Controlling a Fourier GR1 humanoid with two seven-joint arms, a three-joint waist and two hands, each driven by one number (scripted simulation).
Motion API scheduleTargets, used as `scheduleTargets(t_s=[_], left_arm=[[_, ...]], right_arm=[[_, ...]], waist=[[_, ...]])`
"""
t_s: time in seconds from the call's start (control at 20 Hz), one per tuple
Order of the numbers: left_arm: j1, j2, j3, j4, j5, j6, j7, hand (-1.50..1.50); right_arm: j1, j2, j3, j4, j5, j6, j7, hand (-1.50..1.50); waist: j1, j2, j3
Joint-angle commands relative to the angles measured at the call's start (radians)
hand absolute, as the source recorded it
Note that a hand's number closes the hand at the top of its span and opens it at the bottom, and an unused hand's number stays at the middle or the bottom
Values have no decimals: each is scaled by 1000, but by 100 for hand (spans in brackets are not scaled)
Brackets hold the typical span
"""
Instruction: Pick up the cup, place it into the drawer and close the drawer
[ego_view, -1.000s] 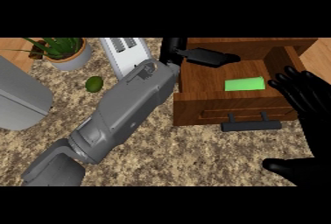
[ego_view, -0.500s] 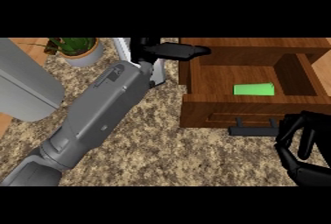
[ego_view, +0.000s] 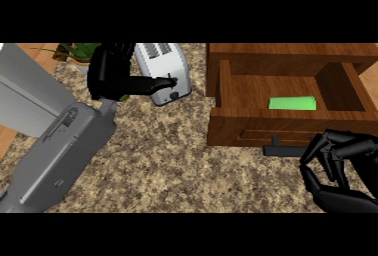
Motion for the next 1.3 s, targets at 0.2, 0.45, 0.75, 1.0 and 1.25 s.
scheduleTargets(t_s=[0.2,0.45,0.75,1.0,1.25], left_arm=[[259,150,87,-207,29,-109,9,-150],[390,183,90,-277,37,-157,-7,-150],[506,229,183,-319,40,-250,-29,-150],[579,244,248,-295,51,-360,-54,-150],[660,215,259,-349,7,-369,-64,-150]], right_arm=[[-16,-52,69,123,265,4,-161,150],[-29,-101,219,167,540,-53,-217,150],[-191,-30,269,456,698,-168,-267,150],[-212,18,290,693,793,-277,-351,-150],[-351,41,270,926,860,-307,-378,-150]], waist=[[-11,7,0],[-3,7,0],[-11,10,0],[-15,11,0],[-13,11,1]])
